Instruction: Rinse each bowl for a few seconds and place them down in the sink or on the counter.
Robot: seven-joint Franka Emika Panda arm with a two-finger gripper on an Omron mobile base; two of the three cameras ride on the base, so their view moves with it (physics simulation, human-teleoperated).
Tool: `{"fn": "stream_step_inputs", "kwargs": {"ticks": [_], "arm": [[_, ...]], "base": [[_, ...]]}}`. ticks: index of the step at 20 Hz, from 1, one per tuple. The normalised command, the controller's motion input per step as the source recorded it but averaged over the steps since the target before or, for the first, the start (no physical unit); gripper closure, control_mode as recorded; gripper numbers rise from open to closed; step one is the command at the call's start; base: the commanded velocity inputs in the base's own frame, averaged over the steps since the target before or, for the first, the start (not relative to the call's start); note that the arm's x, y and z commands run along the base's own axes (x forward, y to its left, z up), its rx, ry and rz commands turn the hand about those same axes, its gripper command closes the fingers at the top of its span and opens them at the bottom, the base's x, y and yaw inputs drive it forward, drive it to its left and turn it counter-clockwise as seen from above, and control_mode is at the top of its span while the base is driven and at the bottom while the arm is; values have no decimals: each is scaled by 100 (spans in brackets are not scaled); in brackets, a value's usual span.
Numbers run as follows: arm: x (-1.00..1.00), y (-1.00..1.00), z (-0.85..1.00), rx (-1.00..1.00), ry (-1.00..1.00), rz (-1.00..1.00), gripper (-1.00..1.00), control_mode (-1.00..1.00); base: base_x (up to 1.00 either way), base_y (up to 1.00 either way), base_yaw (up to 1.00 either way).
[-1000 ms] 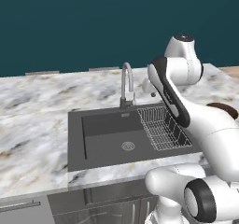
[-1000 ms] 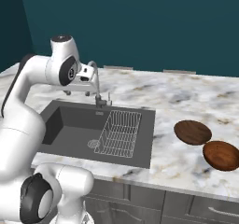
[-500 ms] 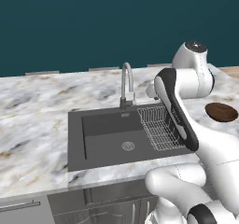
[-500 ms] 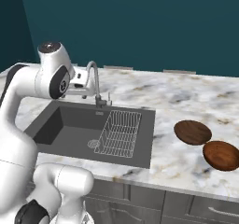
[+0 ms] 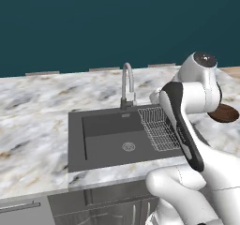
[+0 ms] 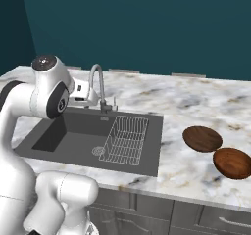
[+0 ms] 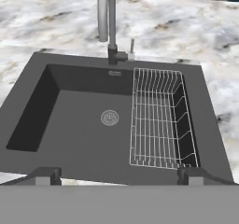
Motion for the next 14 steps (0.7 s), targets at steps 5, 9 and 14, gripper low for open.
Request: {"fn": "stream_step_inputs", "kwargs": {"ticks": [5, 9, 14], "arm": [[-2, -8, 0, 0, -14, 0, -100, -100], [0, -6, -3, 0, -13, 0, -100, -100], [0, -4, -9, 0, -10, 0, -100, -100]], "base": [[0, 0, 0], [0, 0, 0], [0, 0, 0]]}}
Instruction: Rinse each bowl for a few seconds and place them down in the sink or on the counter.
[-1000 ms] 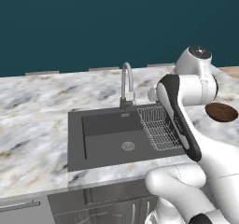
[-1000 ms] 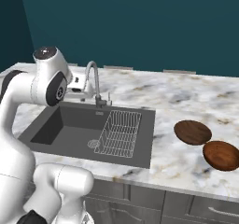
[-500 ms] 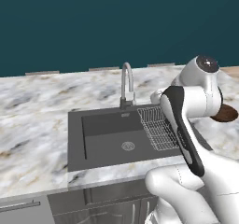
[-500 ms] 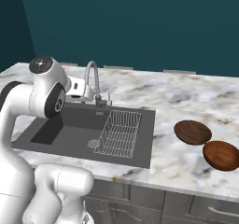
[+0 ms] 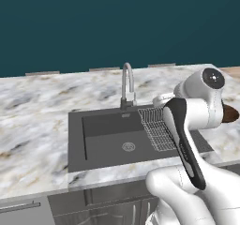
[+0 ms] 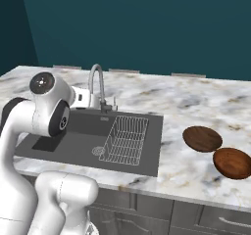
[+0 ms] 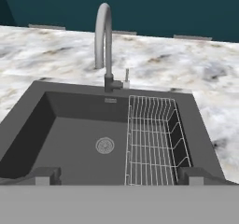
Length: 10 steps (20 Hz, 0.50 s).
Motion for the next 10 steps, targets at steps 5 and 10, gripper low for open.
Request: {"fn": "stream_step_inputs", "kwargs": {"ticks": [5, 10], "arm": [[4, -5, -13, 0, -9, 1, -100, -100], [5, -8, -8, 0, -7, 4, -100, -100]], "base": [[0, 0, 0], [0, 0, 0]]}}
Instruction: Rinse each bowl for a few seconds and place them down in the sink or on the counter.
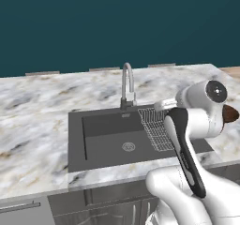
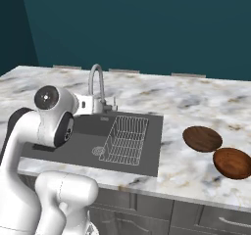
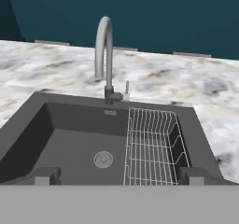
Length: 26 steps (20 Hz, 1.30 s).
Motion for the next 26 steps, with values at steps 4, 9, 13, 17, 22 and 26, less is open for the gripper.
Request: {"fn": "stream_step_inputs", "kwargs": {"ticks": [4, 9, 13, 17, 22, 26], "arm": [[10, -5, -12, 0, -7, 5, -100, -100], [12, -5, -5, 0, -9, 7, -100, -100], [12, -4, -3, 0, -14, 5, -100, -100], [15, -2, -5, -1, -18, 3, -100, -100], [17, -4, -8, -1, -18, 2, -100, -100], [17, -2, -8, 0, -15, 1, -100, -100]], "base": [[0, 0, 0], [0, 0, 0], [0, 0, 0], [0, 0, 0], [0, 0, 0], [0, 0, 0]]}}
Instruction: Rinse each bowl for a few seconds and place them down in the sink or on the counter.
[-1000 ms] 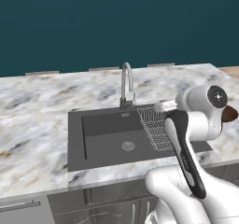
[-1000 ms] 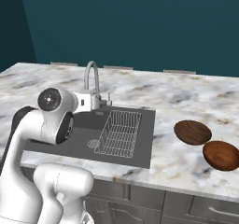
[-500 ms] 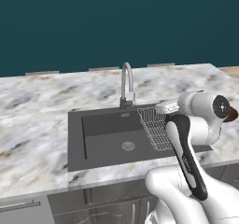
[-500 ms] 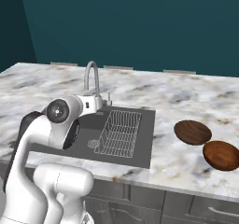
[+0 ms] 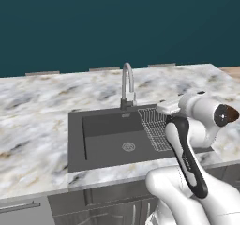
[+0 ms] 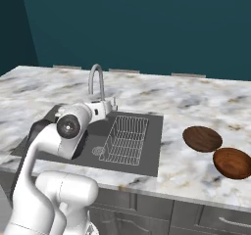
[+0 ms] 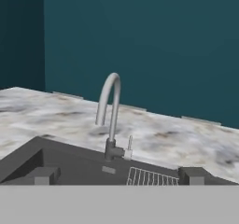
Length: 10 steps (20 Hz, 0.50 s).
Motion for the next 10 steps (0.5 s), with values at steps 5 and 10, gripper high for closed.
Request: {"fn": "stream_step_inputs", "kwargs": {"ticks": [5, 10], "arm": [[14, -2, -5, 0, -13, 2, -100, -100], [21, 0, -10, 1, -7, 3, -100, -100]], "base": [[0, 0, 0], [0, 0, 0]]}}
